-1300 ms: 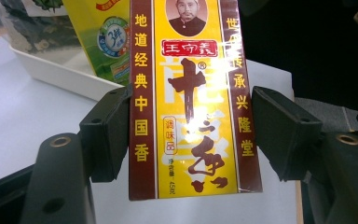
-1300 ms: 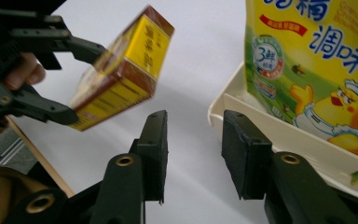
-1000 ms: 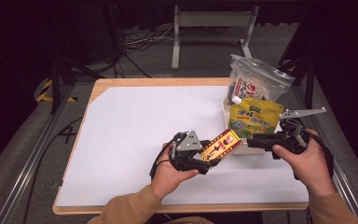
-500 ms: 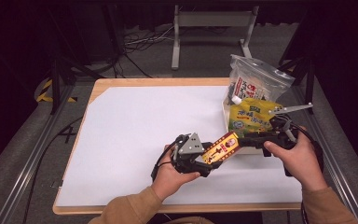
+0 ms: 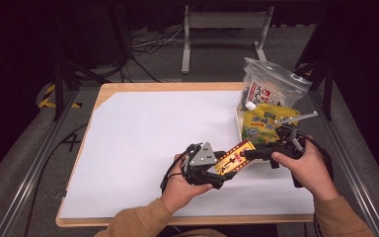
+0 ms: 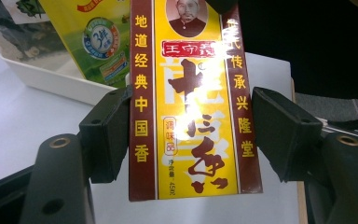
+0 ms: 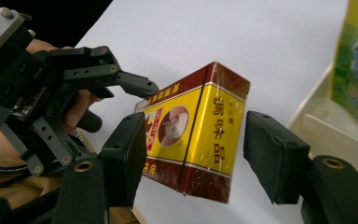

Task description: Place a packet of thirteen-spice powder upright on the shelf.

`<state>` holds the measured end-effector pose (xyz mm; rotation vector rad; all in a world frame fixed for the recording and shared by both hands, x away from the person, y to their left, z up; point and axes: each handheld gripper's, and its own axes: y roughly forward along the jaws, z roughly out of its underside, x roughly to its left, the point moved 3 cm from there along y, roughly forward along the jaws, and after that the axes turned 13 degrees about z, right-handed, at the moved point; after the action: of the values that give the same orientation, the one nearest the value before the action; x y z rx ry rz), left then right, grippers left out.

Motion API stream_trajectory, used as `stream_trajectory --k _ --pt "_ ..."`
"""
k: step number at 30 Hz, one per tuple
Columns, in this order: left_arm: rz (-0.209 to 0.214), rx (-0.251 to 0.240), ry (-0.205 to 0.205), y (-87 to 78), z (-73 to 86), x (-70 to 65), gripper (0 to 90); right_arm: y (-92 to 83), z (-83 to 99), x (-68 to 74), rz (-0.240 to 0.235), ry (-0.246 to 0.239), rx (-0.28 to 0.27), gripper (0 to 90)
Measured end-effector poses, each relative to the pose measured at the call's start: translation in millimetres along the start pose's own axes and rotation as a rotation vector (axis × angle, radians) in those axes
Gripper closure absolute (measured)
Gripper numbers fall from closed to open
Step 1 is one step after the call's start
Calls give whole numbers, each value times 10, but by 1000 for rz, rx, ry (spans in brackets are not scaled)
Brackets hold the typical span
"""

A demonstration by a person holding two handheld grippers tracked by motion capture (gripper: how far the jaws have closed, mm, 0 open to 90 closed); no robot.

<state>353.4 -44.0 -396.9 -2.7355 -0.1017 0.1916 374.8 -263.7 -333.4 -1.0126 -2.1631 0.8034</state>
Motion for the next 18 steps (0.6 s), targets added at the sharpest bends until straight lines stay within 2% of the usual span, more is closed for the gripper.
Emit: stream_trajectory --k 2,6,11,15,18 --pt "-2 -3 3 -4 -1 0 322 22 4 15 -18 -4 6 414" --pt "-5 -9 -8 -15 5 1 321 50 7 33 -13 -27 21 480" --pt "-23 11 -13 -11 35 6 323 39 -27 61 -37 -41 -3 563" --pt "-33 24 -5 -11 41 6 322 42 -52 120 -26 -62 -9 596" --pt "-35 16 -8 -18 31 4 317 26 -69 163 -27 -69 -19 617"
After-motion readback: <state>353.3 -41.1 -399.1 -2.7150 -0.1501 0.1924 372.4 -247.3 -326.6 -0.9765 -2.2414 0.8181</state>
